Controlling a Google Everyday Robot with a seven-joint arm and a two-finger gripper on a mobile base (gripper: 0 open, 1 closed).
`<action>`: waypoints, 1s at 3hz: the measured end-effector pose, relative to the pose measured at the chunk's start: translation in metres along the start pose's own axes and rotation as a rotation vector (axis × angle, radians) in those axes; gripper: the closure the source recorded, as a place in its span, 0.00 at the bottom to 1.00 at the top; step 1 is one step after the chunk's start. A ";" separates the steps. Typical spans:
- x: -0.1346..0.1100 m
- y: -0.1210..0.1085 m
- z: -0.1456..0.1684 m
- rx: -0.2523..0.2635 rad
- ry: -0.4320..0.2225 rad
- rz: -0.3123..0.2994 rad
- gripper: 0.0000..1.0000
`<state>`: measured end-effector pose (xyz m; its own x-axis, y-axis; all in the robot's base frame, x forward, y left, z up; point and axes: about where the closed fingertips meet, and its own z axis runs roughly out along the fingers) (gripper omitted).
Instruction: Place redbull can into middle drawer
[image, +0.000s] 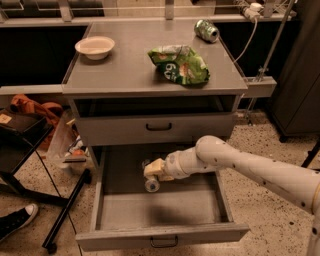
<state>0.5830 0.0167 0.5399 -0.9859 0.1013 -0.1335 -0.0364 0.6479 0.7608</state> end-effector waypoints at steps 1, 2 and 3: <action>0.001 -0.032 0.027 0.010 0.043 0.029 1.00; 0.006 -0.056 0.052 0.028 0.082 0.036 1.00; 0.013 -0.073 0.078 0.066 0.102 0.039 1.00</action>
Offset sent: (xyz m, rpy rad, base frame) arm 0.0062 0.0043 -0.1163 -0.0495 0.1176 0.0565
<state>0.5858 0.0297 0.4334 -0.9980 0.0525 -0.0363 0.0103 0.6938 0.7200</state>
